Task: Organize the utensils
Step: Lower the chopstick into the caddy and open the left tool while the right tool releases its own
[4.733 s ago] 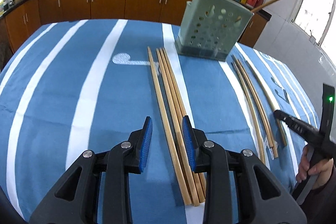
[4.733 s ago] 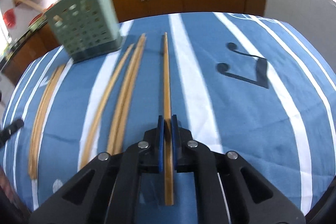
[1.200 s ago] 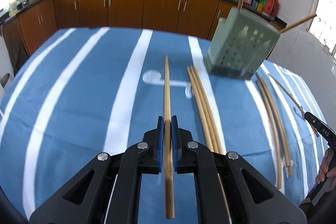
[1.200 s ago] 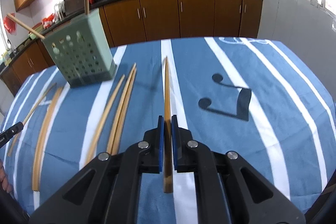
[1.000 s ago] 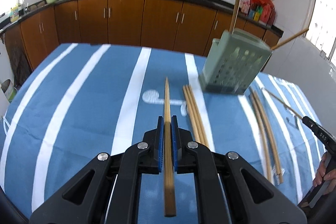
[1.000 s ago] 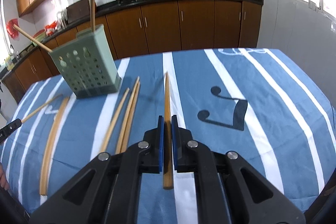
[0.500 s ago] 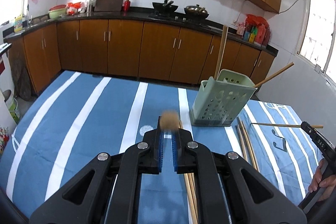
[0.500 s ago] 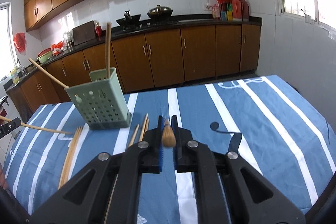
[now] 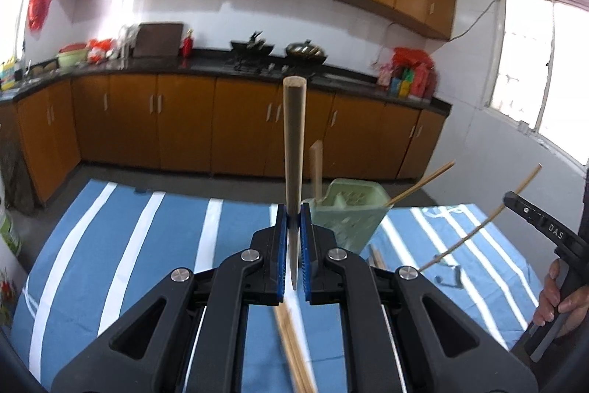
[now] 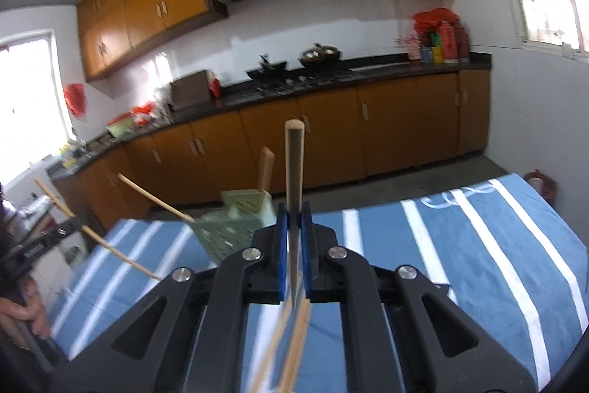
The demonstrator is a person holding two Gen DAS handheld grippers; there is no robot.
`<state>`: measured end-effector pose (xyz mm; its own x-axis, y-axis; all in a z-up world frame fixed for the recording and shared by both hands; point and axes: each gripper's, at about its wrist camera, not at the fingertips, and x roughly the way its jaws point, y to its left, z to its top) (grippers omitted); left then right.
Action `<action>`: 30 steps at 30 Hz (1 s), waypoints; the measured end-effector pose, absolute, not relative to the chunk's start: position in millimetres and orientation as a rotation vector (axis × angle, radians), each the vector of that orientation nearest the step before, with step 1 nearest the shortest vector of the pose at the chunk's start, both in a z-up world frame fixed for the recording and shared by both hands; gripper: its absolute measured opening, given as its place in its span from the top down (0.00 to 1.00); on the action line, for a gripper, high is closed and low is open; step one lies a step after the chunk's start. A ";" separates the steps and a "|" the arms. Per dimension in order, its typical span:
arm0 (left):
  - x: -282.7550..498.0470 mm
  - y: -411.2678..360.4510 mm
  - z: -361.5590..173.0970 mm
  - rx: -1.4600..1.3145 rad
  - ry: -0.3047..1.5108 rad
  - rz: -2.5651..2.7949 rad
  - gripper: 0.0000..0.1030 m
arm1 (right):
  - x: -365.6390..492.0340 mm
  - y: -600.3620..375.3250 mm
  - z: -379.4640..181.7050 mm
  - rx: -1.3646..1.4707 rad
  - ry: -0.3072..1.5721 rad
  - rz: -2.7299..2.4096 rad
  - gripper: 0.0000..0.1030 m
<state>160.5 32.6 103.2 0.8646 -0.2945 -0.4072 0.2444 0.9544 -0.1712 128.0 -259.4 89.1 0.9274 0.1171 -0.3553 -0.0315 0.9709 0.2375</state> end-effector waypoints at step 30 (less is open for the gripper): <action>252.6 -9.0 100.1 -0.169 0.400 -0.251 0.93 | 243.3 -213.8 86.9 0.213 0.346 0.077 0.92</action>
<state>252.6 -9.0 100.1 0.8909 -0.2737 -0.3624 0.2077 0.9552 -0.2108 243.3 -213.8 86.9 0.9380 0.1115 -0.3282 -0.0389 0.9747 0.2199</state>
